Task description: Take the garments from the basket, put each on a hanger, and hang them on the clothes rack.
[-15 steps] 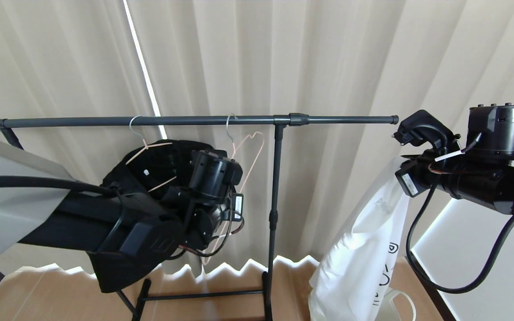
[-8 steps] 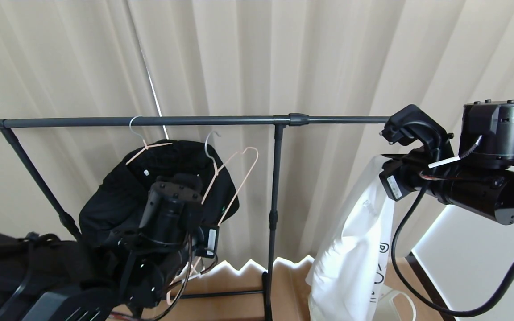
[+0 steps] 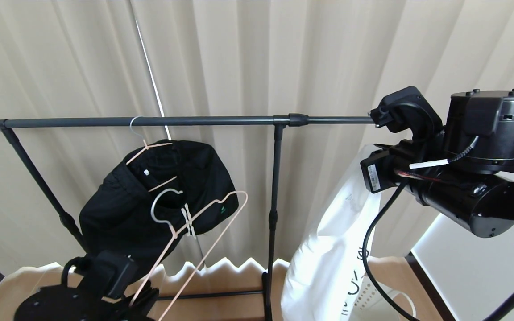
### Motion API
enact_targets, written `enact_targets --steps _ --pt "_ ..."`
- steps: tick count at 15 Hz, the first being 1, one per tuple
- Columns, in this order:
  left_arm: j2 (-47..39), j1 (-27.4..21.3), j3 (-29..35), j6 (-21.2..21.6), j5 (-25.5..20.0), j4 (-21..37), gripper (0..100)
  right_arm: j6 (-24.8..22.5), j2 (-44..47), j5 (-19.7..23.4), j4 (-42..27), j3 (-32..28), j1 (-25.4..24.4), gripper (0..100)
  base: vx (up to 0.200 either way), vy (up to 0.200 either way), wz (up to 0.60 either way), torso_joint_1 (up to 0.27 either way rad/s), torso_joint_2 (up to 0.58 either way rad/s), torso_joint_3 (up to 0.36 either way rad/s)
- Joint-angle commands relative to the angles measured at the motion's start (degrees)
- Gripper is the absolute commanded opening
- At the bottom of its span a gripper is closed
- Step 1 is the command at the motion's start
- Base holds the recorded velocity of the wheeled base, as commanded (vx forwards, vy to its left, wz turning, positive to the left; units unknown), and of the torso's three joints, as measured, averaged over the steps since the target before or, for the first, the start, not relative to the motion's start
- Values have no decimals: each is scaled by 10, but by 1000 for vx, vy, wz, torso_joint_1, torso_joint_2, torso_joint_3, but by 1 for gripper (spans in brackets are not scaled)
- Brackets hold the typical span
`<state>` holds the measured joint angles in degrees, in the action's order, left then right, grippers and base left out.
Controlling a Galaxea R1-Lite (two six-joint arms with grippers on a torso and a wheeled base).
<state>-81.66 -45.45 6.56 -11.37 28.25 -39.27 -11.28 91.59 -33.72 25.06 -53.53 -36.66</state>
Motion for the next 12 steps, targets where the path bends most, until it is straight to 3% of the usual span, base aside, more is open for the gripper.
enact_targets --steps 1,6,7,9,12 --pt "99 -46 -60 10 -14 -14 0 -1 18 -11 16 1 -8 0 0 0 0 0 0 0" --pt "143 -18 -50 60 -122 -10 0 -1 19 -30 16 1 -5 0 0 0 0 0 0 0" --pt "145 1 -37 103 -148 -10 0 -2 16 -51 16 3 -5 0 0 0 0 0 0 0" --pt "141 22 -25 133 -179 -11 0 -2 10 -53 16 7 -4 0 0 0 0 0 0 0" --pt "143 44 -23 134 -181 -10 0 -3 8 -52 16 0 -4 0 0 0 0 0 0 0"
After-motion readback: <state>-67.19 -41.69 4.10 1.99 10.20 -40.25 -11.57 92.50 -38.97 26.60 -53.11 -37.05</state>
